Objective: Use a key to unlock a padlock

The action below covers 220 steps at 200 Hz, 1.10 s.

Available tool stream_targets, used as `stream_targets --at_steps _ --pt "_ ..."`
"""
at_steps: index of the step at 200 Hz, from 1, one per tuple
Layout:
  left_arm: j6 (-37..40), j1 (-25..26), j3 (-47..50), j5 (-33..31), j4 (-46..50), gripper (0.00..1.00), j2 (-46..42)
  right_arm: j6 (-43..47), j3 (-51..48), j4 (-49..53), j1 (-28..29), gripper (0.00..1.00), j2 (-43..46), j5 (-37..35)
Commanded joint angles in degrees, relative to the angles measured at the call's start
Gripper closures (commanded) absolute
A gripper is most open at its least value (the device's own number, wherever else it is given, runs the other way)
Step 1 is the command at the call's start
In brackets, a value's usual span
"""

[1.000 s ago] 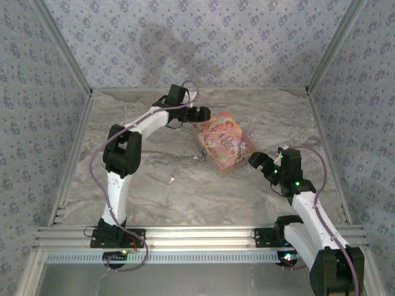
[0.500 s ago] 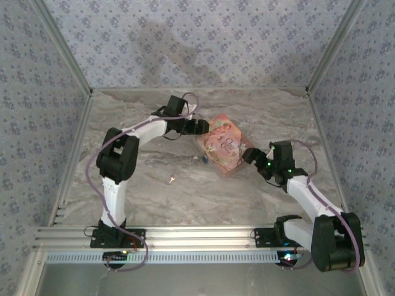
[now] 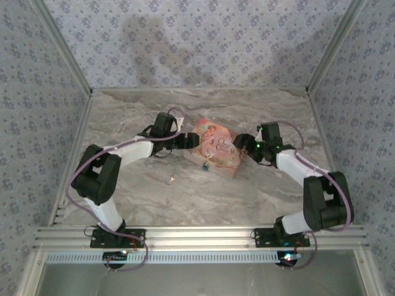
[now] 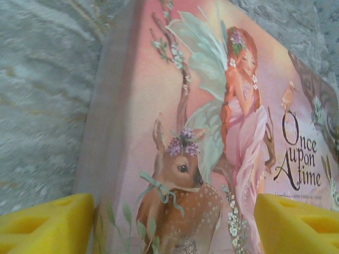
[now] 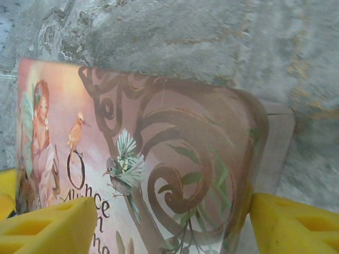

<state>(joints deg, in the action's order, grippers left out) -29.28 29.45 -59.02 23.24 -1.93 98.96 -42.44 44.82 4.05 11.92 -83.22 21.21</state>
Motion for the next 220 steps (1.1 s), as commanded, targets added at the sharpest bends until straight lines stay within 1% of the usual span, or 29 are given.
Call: stream_targets --at_steps 1,35,61,83,101,117,127,130,142,177,220 --pt "-1.66 1.06 3.39 0.75 -4.95 0.22 -4.23 1.08 5.45 -2.25 3.44 0.23 -4.73 4.01" --pt "-3.66 1.09 8.72 -3.7 -7.53 0.21 -7.62 2.22 14.78 -1.45 5.19 0.25 -14.02 5.84" --pt "-4.02 1.03 8.41 -5.3 -7.51 0.2 -7.4 4.33 21.64 0.92 5.56 0.24 -19.67 5.95" --pt "-4.14 1.05 7.97 -7.66 -7.51 0.2 -6.85 5.25 25.86 2.44 5.47 0.24 -22.02 5.44" --pt "-4.12 0.67 7.61 -9.62 -7.04 0.19 -6.67 5.87 26.42 3.55 5.26 0.23 -22.16 4.3" --pt "-4.29 0.48 7.7 -10.75 -6.5 0.17 -7.05 5.93 26.5 4.92 4.68 0.18 -21.92 3.43" --pt "-4.34 0.39 7.99 -12.02 -5.66 0.16 -7.64 5.92 26.42 5.67 4.18 0.17 -21.52 2.99" --pt "-4.38 0.36 8.18 -12.46 -5.52 0.16 -7.9 7.64 26.38 5.92 3.97 0.16 -21.34 2.84" --pt "-4.47 0.13 9.27 -14.45 -4.89 0.13 -9.22 8.6 26.03 6.68 3.25 0.16 -20.27 2.02" --pt "-4.1 -1.38 12.25 -16.51 -3.0 0.09 -14.49 11.26 25.58 11.17 1.41 0.14 -16.64 -0.85" --pt "-2.63 -1.85 14.09 -19.83 5.64 0.1 -23.24 13.38 24.0 15.34 0.86 0.15 -9.52 -2.52"
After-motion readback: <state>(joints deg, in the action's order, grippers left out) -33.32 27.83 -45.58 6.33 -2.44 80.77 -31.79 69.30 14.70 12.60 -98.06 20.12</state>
